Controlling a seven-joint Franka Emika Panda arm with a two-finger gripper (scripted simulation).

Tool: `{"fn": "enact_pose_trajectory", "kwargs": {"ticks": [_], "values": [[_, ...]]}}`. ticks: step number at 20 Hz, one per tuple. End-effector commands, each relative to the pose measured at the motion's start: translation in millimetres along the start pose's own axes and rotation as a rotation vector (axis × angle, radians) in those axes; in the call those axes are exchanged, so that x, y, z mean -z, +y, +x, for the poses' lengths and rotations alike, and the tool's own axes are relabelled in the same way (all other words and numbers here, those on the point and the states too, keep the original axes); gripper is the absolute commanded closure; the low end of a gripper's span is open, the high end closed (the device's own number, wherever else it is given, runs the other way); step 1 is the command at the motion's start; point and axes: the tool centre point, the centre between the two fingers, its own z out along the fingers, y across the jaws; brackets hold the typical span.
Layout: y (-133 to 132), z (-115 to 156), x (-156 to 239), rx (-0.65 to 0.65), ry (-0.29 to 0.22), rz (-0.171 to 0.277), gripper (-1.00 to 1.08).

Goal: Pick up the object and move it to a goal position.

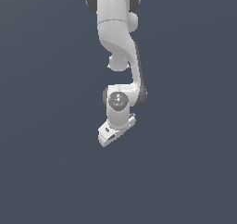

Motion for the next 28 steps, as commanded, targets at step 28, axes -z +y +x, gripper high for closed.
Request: {"fn": "enact_pose_trajectory", "kwargs": {"ticks": [28], "values": [[50,73,223,0.001,0.003,0.000,1.08]]}}
